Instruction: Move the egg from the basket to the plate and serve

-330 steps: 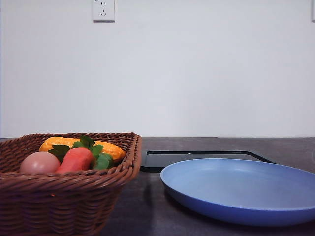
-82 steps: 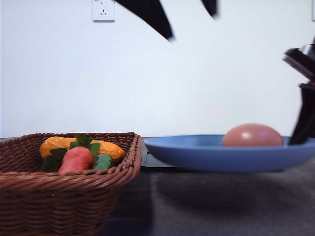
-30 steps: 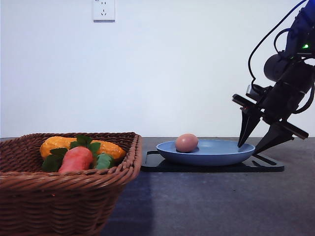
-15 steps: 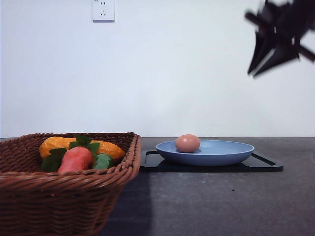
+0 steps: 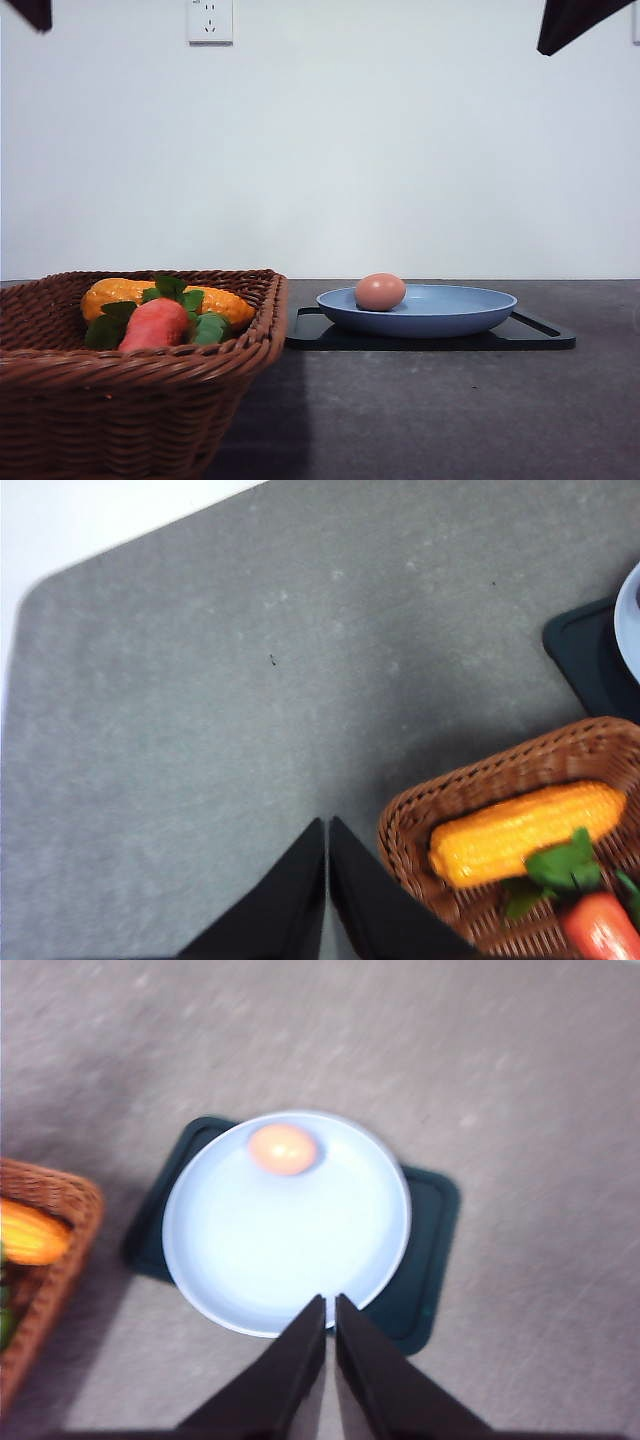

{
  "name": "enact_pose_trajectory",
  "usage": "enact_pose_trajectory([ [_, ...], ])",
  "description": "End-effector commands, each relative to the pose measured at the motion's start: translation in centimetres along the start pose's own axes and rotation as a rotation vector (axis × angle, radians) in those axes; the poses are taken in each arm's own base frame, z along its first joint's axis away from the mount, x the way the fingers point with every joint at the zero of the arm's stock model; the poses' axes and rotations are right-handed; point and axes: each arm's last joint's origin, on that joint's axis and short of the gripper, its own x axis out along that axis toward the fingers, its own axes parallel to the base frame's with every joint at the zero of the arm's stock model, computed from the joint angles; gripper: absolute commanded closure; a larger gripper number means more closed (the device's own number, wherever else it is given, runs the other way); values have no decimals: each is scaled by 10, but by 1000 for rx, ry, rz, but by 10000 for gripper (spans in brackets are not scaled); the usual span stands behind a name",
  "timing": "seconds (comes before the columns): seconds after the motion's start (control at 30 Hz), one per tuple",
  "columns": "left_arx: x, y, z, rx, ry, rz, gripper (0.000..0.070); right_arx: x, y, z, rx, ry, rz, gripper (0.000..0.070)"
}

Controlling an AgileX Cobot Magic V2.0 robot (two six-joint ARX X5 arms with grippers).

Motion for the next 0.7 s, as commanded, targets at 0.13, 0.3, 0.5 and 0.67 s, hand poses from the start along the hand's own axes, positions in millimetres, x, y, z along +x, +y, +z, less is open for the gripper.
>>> enact_pose_trajectory([
  [0.13, 13, -8, -46, -101, -123, -21, 700, -3, 4, -50, -32, -206, 28, 700],
  [0.3, 21, -19, -91, -240, -255, -115, 700, 2, 2, -90, -8, -360, 40, 700],
  [0.5, 23, -25, -113, -340, -289, -172, 700, 8, -2, -113, 44, -402, 9, 700],
  [0.67, 23, -25, -113, -342, -290, -172, 700, 8, -2, -112, 44, -403, 9, 700],
])
